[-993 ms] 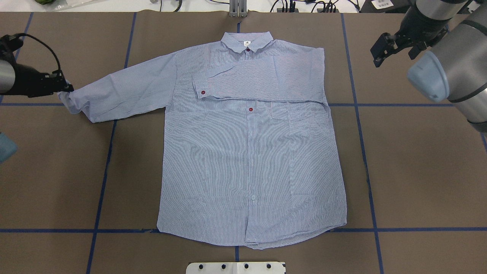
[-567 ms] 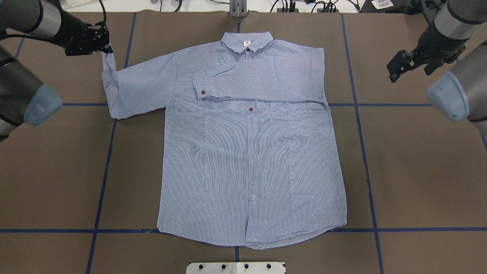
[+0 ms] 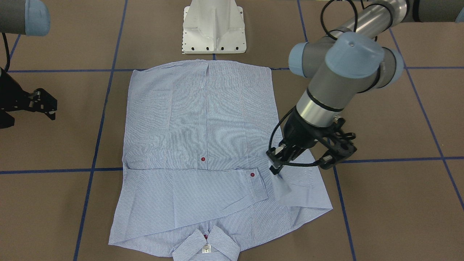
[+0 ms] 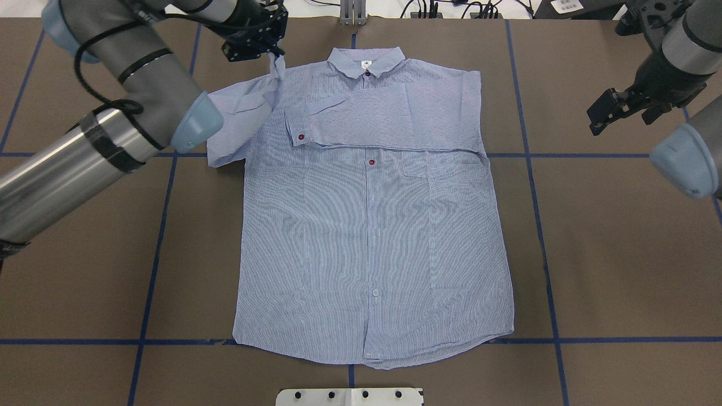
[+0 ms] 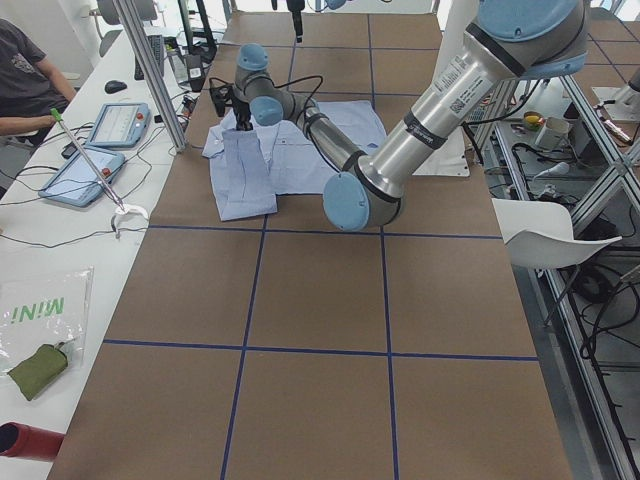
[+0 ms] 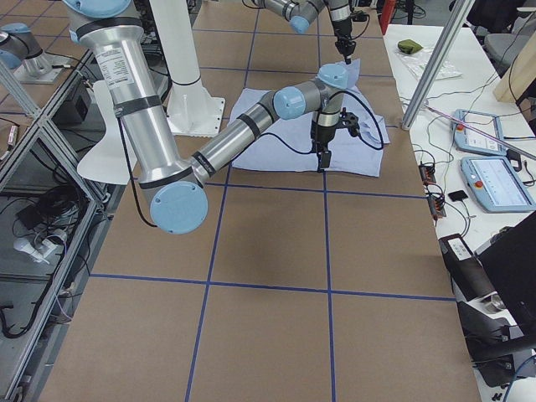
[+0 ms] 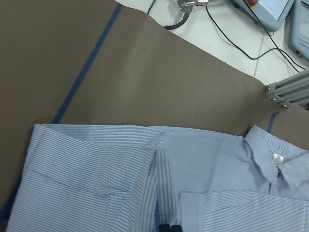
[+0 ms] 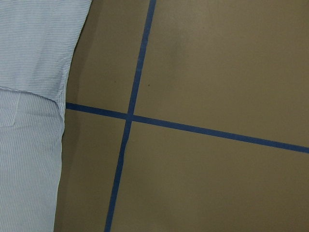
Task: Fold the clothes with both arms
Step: 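Carry the sleeve across the chest toward the collar with the left gripper, then lay the sleeve down and release it while the right gripper lowers toward the shirt, then move both grippers to the bottom hem corners nearest the robot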
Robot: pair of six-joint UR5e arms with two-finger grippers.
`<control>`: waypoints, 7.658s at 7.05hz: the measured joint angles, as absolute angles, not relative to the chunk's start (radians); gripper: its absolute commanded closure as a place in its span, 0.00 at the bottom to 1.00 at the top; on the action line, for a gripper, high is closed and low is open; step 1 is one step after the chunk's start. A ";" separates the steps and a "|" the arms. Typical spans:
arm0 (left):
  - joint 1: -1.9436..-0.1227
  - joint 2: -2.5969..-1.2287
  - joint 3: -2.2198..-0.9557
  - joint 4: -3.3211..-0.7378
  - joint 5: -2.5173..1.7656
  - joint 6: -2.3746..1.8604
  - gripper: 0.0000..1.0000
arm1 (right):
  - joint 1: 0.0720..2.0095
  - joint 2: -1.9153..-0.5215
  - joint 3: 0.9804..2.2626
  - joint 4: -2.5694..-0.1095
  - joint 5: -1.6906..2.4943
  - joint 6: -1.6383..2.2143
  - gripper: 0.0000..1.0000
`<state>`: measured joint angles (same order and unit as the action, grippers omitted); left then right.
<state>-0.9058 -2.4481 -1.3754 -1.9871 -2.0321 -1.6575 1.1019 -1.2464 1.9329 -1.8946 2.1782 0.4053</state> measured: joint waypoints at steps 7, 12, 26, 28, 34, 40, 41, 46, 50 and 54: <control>-0.867 -2.630 -1.263 -2.094 -2.039 -1.798 1.00 | 1.101 -1.263 1.939 -1.895 2.175 0.408 0.00; -0.734 -2.638 -1.178 -2.189 -1.954 -1.797 1.00 | 1.100 -1.264 1.931 -1.895 2.174 0.411 0.00; -0.649 -2.282 -1.539 -2.144 -1.924 -1.510 0.01 | 0.713 -1.429 2.048 -1.457 2.072 1.052 0.00; -0.655 -2.206 -1.661 -2.079 -1.925 -1.485 0.01 | 0.541 -1.512 2.075 -1.360 1.964 1.210 0.00; -0.655 -2.195 -1.690 -2.059 -1.917 -1.483 0.01 | 0.346 -1.610 2.019 -1.186 1.861 1.362 0.35; -0.656 -2.190 -1.688 -2.059 -1.905 -1.483 0.01 | 0.341 -1.605 2.017 -1.188 1.868 1.362 0.67; -0.657 -2.190 -1.689 -2.060 -1.901 -1.483 0.01 | 0.336 -1.602 2.013 -1.189 1.868 1.362 0.66; -0.657 -2.190 -1.687 -2.060 -1.898 -1.483 0.01 | 0.329 -1.599 2.012 -1.189 1.869 1.362 1.00; -0.641 -2.081 -1.754 -2.059 -1.898 -1.485 0.01 | 0.337 -1.603 2.064 -1.187 1.868 1.362 1.00; -0.444 -1.793 -1.929 -2.055 -1.792 -1.549 0.08 | 0.351 -1.595 2.104 -1.185 1.871 1.376 1.00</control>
